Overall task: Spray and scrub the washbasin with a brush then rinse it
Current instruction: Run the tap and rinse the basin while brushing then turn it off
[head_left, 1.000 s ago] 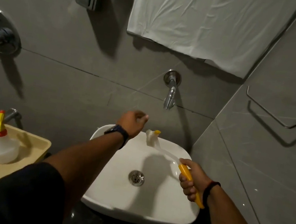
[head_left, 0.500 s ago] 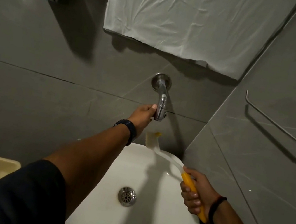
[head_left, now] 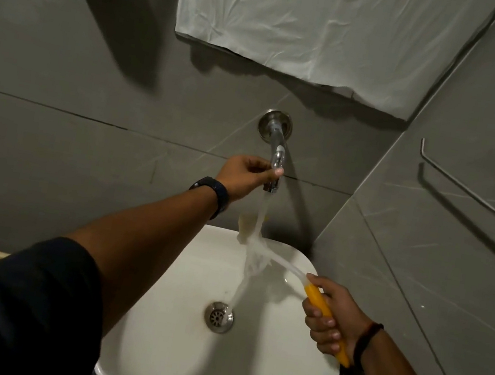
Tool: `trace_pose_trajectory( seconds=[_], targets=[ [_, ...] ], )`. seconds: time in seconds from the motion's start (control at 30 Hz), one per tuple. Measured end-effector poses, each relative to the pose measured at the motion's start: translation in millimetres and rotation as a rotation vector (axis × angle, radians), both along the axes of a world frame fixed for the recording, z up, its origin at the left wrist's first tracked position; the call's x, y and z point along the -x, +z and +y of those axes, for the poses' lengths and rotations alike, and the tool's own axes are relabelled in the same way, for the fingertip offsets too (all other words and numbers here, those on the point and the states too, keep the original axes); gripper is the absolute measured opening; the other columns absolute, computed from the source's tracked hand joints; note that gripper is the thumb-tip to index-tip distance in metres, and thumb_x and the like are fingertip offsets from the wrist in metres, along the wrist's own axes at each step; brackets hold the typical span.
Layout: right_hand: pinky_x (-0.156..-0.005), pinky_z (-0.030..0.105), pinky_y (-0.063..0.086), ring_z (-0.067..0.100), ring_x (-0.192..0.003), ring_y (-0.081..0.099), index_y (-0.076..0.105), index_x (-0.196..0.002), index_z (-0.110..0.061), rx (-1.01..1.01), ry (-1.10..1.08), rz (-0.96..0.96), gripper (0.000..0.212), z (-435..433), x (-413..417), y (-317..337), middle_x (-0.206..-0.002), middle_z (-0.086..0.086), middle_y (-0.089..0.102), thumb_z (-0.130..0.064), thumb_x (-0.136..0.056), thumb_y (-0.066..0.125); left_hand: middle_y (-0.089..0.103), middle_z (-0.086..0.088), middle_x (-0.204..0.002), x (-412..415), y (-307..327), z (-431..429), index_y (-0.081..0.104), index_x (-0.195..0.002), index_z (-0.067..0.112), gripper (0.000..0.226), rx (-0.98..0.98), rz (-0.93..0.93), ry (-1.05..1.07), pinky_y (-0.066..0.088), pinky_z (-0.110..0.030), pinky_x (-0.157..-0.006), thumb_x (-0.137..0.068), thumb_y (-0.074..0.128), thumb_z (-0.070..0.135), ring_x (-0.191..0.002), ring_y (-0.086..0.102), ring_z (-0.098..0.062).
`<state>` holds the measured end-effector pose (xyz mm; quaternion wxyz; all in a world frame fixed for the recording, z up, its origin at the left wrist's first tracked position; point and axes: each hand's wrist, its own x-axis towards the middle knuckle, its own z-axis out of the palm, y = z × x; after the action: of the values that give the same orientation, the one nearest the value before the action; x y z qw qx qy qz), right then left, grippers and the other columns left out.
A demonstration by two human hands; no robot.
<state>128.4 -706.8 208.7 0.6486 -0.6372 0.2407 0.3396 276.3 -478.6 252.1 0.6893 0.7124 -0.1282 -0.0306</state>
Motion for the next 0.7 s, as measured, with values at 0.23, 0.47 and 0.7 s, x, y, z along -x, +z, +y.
trace_pose_trajectory(
  seconds=[0.23,0.47,0.7],
  targets=[
    [-0.035,0.018,0.016,0.011,-0.030,0.020,0.040,-0.046,-0.016,0.334,0.017,-0.117,0.059,-0.7,16.2,23.0,-0.040,-0.001,0.028,-0.062,-0.084,0.043,0.070,0.003,-0.080,11.0,13.4,-9.4,0.068,-0.096,0.012,0.023,-0.073,0.001,0.076,0.041,-0.012,-0.058,-0.081,0.070,0.030,-0.068,0.063,0.001],
    [-0.030,0.014,0.020,0.010,-0.026,0.023,0.040,-0.048,-0.015,0.155,0.034,-0.061,0.059,4.7,14.7,35.8,-0.035,-0.002,0.029,-0.061,-0.085,0.043,0.068,0.005,-0.078,12.6,14.7,-10.9,0.069,-0.095,0.014,0.020,-0.097,0.014,0.088,0.041,-0.017,-0.062,-0.083,0.068,0.030,-0.074,0.062,-0.004],
    [-0.031,0.013,0.020,0.011,-0.025,0.022,0.038,-0.047,-0.015,0.130,-0.023,-0.045,0.058,10.4,14.6,36.4,-0.034,-0.002,0.028,-0.061,-0.083,0.043,0.068,0.006,-0.080,11.8,13.2,-13.2,0.068,-0.100,0.013,0.024,-0.098,0.019,0.098,0.041,-0.018,-0.064,-0.083,0.068,0.030,-0.077,0.061,-0.004]
  ],
)
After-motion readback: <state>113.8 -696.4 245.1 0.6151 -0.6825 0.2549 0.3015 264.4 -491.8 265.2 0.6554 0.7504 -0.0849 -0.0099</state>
